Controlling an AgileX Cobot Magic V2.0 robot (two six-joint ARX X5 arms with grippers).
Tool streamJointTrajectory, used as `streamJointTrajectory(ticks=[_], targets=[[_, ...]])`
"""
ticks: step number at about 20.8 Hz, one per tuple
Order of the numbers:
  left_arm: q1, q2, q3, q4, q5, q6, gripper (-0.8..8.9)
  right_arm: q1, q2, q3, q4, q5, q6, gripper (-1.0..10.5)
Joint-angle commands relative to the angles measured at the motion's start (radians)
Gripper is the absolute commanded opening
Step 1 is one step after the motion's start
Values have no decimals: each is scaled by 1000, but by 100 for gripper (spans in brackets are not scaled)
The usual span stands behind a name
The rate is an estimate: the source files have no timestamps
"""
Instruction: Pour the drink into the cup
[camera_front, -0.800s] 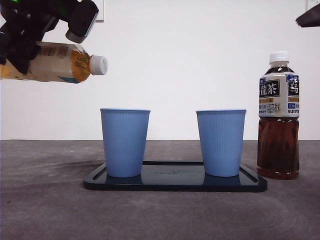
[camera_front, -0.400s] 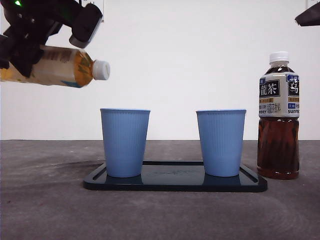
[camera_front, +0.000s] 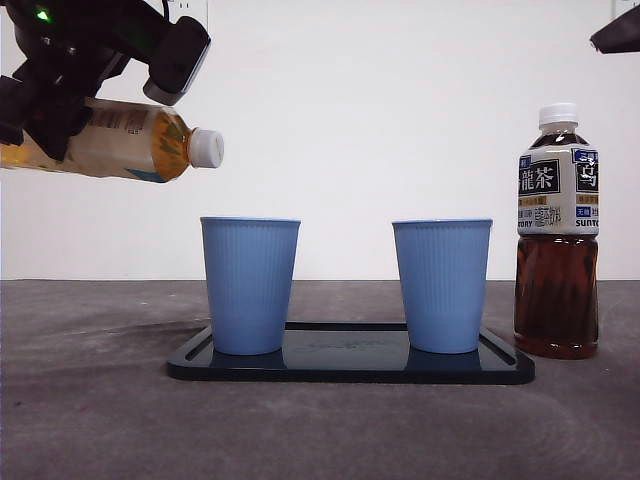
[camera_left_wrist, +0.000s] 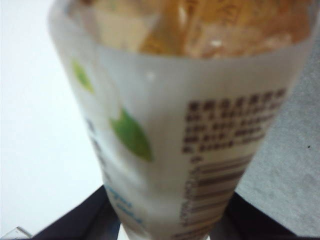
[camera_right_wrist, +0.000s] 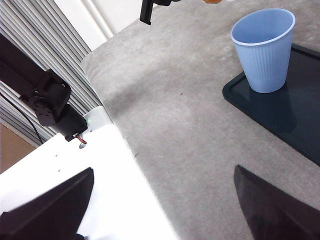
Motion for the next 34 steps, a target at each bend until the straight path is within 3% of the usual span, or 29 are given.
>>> streamJointTrajectory(ticks=[1,8,14,20,25,29,34], targets=[[-10,5,34,29,-23,5,119,7,4,17,6,0,-9,445],[-10,5,34,31,-23,-27,119,7,4,17,6,0,-10,445],[-7,-11,34,28,10,-254,119,7,4,17,6,0,-12,445],[5,-105,34,6,230,-612,120,7,4,17,6,1,-12,445],[80,-214,33,-26,503,-949,120,7,4,17,6,1,-10,445],[167,-272,21,6,753,-1061,120,7,4,17,6,10,-5,445],[248,-318,-74,159,864,-1142,120,7,4,17,6,29,4,445]])
